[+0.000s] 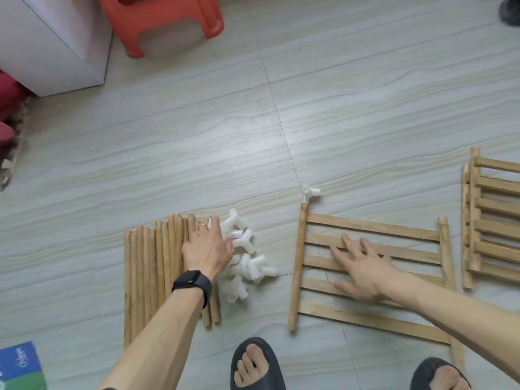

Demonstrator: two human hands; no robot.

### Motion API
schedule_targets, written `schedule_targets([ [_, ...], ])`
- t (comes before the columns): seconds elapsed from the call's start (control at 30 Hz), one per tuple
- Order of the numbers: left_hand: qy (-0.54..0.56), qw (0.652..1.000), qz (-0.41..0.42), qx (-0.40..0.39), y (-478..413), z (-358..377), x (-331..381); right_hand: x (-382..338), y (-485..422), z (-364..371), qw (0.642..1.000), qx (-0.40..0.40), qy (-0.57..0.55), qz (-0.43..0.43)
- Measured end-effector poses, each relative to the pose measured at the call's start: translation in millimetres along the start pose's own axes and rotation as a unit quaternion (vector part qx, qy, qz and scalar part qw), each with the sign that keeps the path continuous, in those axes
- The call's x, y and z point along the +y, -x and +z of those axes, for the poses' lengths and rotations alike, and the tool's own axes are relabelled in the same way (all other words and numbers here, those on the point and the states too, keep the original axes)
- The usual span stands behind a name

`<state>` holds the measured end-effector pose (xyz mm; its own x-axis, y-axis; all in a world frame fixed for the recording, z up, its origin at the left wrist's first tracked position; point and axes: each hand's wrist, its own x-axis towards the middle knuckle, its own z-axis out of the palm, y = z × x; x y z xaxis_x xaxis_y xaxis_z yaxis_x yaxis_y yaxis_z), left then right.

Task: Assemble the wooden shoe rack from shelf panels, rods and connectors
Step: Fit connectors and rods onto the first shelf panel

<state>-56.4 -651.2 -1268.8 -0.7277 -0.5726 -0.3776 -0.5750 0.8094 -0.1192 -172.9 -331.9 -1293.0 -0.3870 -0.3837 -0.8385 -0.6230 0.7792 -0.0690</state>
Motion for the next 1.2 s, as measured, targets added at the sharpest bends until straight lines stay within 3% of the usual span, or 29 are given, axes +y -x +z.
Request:
schedule_targets([
  [0.1,-0.01,0.997,0.064,-0.049,-0.7,5.3,-7.8,-13.6,-1.6,17.8,0.999,0.047,-0.011,0.0],
  [0.33,-0.004,0.999,0.044,-0.019,3.2,-26.7,-12.1,-33.2,-10.0,7.0,0.996,0.082,-0.027,-0.027],
  [0.43,0.137,0.99,0.014,-0.012,-0.2,-64.6,-3.8,-33.2,-6.7,-14.6,0.993,0.087,-0.072,-0.04],
  [0.5,0.286,0.957,0.008,-0.055,-1.0,-89.3,15.0,-32.7,-0.2,-29.8,0.97,0.12,-0.205,-0.054],
  [0.53,0.353,0.931,0.014,-0.089,0.0,-98.7,28.6,-32.0,4.8,-36.0,0.935,0.143,-0.317,-0.073],
  [0.57,0.405,0.906,0.021,-0.125,1.6,-105.6,44.2,-31.2,11.0,-40.9,0.874,0.163,-0.447,-0.102],
  [0.63,0.467,0.865,0.035,-0.179,5.5,-110.9,78.5,-28.9,25.6,-47.7,0.72,0.181,-0.652,-0.156],
  [0.67,0.48,0.854,0.044,-0.198,7.6,-109.5,96.4,-26.0,32.1,-49.3,0.66,0.185,-0.707,-0.174],
  [0.73,0.493,0.838,0.056,-0.227,12.7,-101.0,132.3,-16.8,41.5,-49.7,0.588,0.204,-0.762,-0.179],
  [0.87,0.522,0.802,0.049,-0.287,18.2,-81.2,191.0,16.1,48.7,-36.7,0.545,0.27,-0.788,-0.094],
  [0.93,0.505,0.794,0.059,-0.334,20.7,-72.9,210.0,37.3,49.3,-25.3,0.517,0.251,-0.813,-0.091],
  [1.03,0.492,0.773,0.093,-0.389,26.8,-58.5,230.5,64.8,50.9,-11.8,0.397,0.16,-0.897,-0.112],
  [1.07,0.494,0.767,0.1,-0.397,29.7,-53.0,236.3,72.5,50.7,-8.0,0.373,0.14,-0.91,-0.116],
  [1.2,0.514,0.748,0.094,-0.41,42.2,-33.7,255.2,92.7,46.9,4.0,0.376,0.105,-0.914,-0.111],
])
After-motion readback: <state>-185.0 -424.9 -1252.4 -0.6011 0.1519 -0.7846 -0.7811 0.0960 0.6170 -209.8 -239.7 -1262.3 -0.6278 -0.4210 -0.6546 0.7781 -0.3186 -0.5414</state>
